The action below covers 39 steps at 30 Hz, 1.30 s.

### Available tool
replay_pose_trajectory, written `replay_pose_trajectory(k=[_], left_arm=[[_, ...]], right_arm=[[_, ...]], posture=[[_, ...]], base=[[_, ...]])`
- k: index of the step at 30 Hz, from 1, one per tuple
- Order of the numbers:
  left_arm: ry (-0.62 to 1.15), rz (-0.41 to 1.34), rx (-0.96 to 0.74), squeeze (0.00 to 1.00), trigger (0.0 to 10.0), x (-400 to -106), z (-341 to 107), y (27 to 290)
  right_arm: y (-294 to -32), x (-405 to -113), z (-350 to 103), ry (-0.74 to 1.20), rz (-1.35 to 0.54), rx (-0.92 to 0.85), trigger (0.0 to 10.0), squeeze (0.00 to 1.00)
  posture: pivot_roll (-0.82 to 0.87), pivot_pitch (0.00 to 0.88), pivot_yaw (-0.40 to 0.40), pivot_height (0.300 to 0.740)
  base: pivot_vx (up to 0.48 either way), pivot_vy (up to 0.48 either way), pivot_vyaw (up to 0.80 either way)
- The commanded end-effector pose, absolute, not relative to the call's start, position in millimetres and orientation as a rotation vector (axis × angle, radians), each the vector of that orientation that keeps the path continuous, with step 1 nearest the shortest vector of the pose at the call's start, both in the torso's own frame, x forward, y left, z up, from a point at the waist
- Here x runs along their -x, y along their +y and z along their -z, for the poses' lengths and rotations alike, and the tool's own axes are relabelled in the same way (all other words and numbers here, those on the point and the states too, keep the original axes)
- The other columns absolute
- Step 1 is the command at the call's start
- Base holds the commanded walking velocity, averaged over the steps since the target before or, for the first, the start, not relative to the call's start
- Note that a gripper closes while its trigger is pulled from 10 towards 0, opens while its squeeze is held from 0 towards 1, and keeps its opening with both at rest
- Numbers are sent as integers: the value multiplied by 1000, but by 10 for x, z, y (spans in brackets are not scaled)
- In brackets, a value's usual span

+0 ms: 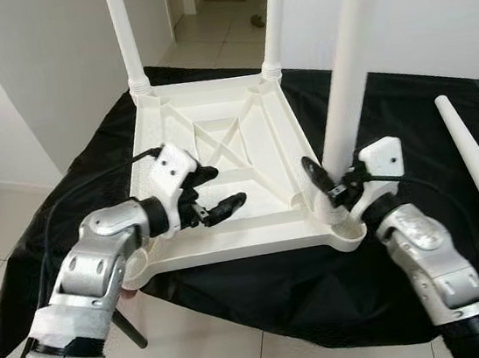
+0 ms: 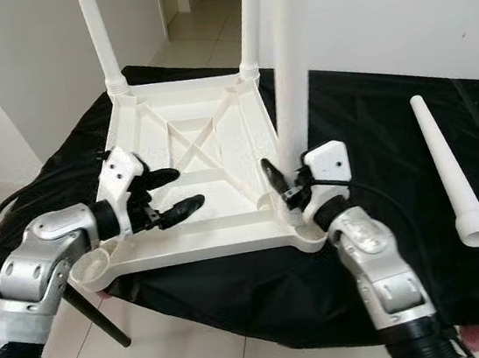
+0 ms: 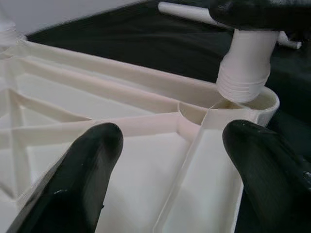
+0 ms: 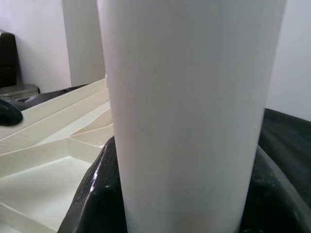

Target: Building children table

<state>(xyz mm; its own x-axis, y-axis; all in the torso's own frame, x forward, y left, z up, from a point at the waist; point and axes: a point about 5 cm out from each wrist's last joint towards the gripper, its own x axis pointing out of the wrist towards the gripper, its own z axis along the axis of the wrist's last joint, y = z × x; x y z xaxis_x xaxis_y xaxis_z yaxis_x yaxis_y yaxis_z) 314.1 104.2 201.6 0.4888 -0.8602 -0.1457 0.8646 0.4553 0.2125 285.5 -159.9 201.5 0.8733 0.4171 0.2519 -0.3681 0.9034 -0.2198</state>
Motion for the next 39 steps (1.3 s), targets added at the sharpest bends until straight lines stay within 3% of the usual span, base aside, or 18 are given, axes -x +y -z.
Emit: replay_pose_trajectory(k=[1,7,9,12,22,28,39], left_arm=[[69,1144,-325,0,10000,-3133,-1924,978],[137,1150,-392,0,10000,-3173,-1765,938],[68,1061,-175,0,10000,-3284,-1981,942],[32,987,-110,0,10000,-3338,-2077,1018],[195,903,-414,0,10000,-3130,-1635,1591],[61,754,-266,0,10000,-3212,-1919,1613],[-125,591,-246,0,10000,-3181,-2199,1627]], right_arm=[[-1577,-2827,-2037,-280,-497,170,10000,0],[-1480,-2824,-2200,-343,-493,125,10000,0],[-1387,-2824,-2232,-359,-507,90,10000,0],[-1349,-2819,-2211,-354,-515,82,10000,0],[-1270,-2805,-2150,-330,-538,67,10000,0],[-1188,-2869,-2243,-368,-516,53,10000,0],[-1243,-2905,-2332,-407,-410,54,10000,0]], posture=[[-124,22,40,740],[-123,27,43,740],[-128,25,42,740],[-124,25,40,740],[-104,27,33,740],[-89,29,27,740],[-88,33,27,740]], base=[[0,0,0],[0,0,0],[0,0,0],[0,0,0],[0,0,0],[0,0,0],[0,0,0]])
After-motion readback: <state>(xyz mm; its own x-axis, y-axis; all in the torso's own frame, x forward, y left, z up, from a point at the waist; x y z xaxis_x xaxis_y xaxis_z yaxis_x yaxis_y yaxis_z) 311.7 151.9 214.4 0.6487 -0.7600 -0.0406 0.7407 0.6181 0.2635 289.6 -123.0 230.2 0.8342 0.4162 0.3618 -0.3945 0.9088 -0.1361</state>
